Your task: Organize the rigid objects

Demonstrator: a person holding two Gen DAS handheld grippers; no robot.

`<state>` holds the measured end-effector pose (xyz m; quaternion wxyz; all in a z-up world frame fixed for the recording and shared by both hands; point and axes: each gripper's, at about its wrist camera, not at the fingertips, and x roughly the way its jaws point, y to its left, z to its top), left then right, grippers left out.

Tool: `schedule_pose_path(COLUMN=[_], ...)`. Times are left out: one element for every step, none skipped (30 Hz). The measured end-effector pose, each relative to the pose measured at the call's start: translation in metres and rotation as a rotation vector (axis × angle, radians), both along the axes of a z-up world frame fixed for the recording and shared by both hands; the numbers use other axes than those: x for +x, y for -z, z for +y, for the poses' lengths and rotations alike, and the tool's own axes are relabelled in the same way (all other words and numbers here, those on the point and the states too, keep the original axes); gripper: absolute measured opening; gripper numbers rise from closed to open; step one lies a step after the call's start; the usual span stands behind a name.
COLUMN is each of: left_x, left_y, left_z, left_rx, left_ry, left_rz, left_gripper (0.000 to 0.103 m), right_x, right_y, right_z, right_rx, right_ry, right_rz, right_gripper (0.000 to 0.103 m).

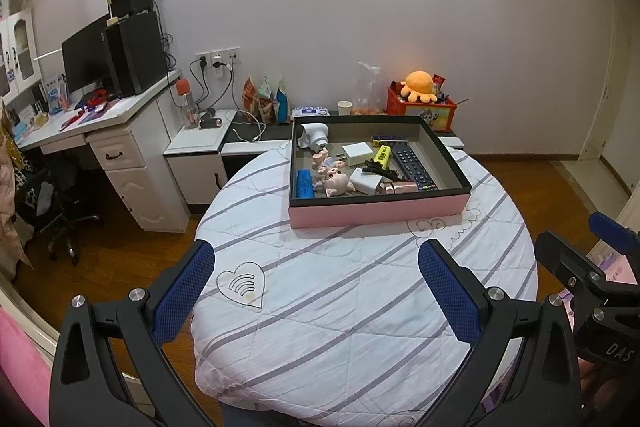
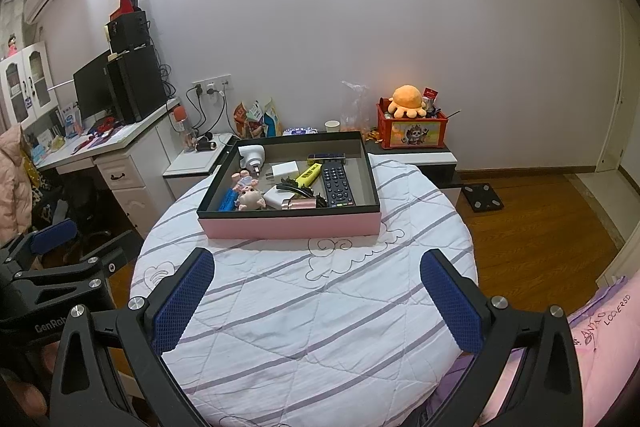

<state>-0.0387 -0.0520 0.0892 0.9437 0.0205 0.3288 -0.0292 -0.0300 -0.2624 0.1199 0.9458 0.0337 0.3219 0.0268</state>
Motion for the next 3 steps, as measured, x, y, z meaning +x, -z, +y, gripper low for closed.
schedule_pose_path(left_x=[-0.0003,-0.0003,-0.0004], left_y=[-0.0006,-0.0011,-0.0009], left_z=[-0.0002,-0.0005,-0.0006], left_rx=[0.000,-0.001,-0.002], left_ry=[-0.001,0.000,0.000], left_rz=[-0.001,0.000,0.000], left_gripper=[0.103,0.103,0.103], right_x=[0.0001,-0.0004,0.0001], right_y=[0.0000,-0.0005,0.0000], right_z=[0.0000,0.0003,0.0000], right_rx=[0.000,0.000,0.000], right_ry=[0.000,0.001,0.001], right_rz=[0.000,0.000,0.000], right_gripper=[0.103,0.103,0.103])
